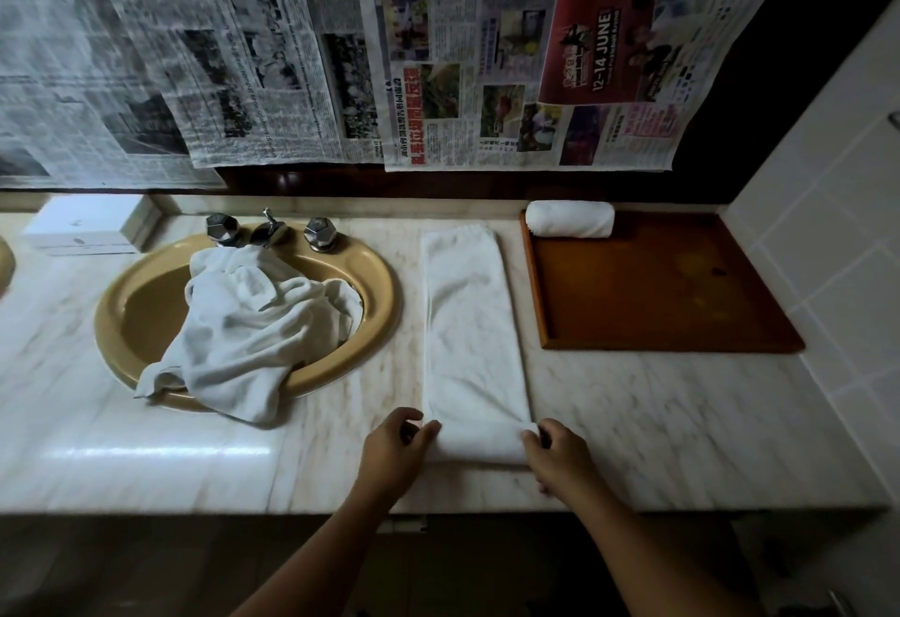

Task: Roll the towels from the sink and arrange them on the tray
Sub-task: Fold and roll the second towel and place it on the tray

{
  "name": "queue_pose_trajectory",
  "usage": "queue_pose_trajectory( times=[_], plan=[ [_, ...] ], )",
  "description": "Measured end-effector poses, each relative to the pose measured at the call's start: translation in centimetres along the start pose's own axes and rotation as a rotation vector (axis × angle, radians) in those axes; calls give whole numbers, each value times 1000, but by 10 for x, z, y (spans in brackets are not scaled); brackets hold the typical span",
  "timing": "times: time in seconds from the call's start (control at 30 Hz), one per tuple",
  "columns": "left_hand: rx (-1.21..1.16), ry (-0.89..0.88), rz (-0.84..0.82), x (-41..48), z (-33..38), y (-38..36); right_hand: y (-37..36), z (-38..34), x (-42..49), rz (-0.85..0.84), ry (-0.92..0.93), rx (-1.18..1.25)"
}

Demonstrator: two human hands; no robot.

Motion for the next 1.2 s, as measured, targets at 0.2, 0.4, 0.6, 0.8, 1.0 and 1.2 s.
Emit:
queue_pose_trajectory(
  times=[0.2,0.4,0.6,0.8,1.0,1.2],
  plan=[
    [-113,-12,54,-13,3,8,0,3,-6,-49,51,75],
    [-82,-122,33,-14,2,0,2,9,0,-26,64,142],
    [22,-303,27,-19,22,1,6,-5,-3,-19,90,68],
    [238,-395,-91,-18,29,-13,6,-5,3,-50,63,43],
    [444,-395,-71,-13,26,-21,10,-1,3,-34,4,101],
    [362,-316,-33,-5,22,-14,9,-1,7,-6,-23,105]
  ],
)
Point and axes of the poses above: each hand's wrist, its own x-axis towards the middle knuckle, its own y-axis out of the back of the hand, z = x × y, the point moved 10 cm from there along x, towards the middle knuckle, and after that the axes turned 12 degrees about x, right-handed, at the moved point
